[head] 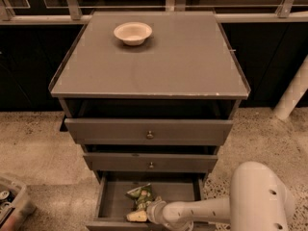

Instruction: Pick green jalapeno chip bag from bottom drawer and place on counter

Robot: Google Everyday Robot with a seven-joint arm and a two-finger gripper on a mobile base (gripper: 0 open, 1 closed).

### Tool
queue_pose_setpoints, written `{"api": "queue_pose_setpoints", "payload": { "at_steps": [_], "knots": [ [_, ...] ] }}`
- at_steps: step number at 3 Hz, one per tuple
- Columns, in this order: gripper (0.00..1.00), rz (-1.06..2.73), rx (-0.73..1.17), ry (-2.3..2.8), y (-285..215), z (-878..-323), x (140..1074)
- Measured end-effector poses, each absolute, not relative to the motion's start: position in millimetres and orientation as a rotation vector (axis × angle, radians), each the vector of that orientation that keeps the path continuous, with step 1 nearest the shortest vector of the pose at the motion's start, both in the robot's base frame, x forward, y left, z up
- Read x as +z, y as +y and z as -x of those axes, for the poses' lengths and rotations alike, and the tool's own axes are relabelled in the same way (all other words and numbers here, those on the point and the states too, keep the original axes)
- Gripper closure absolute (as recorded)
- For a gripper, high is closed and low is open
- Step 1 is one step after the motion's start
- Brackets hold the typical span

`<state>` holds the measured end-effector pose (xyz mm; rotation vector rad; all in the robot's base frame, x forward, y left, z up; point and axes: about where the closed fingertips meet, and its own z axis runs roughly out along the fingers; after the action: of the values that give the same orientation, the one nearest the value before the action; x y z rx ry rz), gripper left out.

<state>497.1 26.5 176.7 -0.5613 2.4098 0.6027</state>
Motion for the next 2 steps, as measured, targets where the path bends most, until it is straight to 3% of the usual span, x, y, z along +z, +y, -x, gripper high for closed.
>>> {"api": "queue_pose_setpoints", "payload": {
  "at_steps": [2],
  "knots": [
    [0.00,0.510,0.398,2.535,16.6,-504.1,154.9]
  ]
}}
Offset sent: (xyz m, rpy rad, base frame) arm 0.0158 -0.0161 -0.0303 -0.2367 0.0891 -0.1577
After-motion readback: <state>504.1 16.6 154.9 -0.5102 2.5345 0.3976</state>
